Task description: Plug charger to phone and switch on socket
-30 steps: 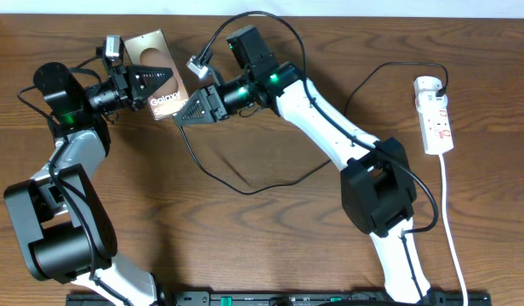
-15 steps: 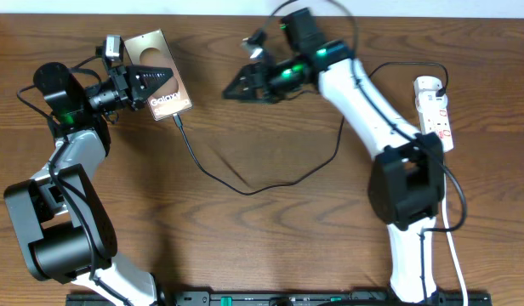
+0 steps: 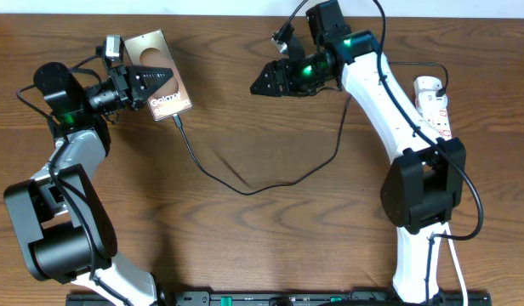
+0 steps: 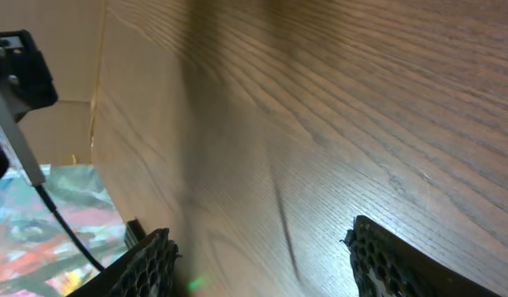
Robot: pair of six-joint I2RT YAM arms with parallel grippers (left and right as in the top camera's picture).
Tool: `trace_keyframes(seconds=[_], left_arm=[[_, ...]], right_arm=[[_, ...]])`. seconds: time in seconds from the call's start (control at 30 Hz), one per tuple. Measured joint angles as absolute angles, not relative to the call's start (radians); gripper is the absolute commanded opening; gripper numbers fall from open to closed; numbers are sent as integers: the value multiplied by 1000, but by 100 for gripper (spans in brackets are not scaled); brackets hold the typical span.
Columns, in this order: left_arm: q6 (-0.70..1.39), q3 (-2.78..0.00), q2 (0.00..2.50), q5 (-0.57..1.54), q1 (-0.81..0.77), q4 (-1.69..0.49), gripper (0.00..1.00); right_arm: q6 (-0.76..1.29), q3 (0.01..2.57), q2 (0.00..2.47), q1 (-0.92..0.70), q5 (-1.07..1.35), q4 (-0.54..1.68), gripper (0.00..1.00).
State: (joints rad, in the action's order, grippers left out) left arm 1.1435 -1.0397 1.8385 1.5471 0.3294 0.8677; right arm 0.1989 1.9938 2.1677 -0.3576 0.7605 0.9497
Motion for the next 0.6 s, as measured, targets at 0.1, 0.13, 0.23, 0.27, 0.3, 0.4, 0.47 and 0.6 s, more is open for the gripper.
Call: trace_keyframes(seconds=[0.1, 0.13, 0.23, 0.27, 0.3, 0.4, 0.47, 0.6], left_arm=[[1143, -1040, 1839, 1547, 325, 868, 7], [1143, -1040, 1839, 1547, 323, 868, 7], [1143, -1039, 1839, 1547, 311, 868, 7], [1143, -1039, 1839, 1547, 308, 868, 7], [1143, -1039, 1839, 1547, 303, 867, 7], [1143, -1039, 1839, 1547, 289, 867, 7], [1143, -1039, 1839, 1547, 278, 868, 7], [1141, -1039, 1839, 1547, 254, 867, 7]], right_arm=[[196, 1994, 2168, -358, 746, 961, 66], [196, 1994, 2168, -358, 742, 968, 66], [191, 1994, 2168, -358, 736, 980, 66], [189, 1994, 2168, -358, 735, 982, 66], [189, 1994, 2168, -358, 735, 984, 66], [185, 1994, 2168, -358, 732, 984, 66], [185, 1994, 2168, -358, 732, 984, 66], [182, 1994, 2168, -358, 731, 991, 65]])
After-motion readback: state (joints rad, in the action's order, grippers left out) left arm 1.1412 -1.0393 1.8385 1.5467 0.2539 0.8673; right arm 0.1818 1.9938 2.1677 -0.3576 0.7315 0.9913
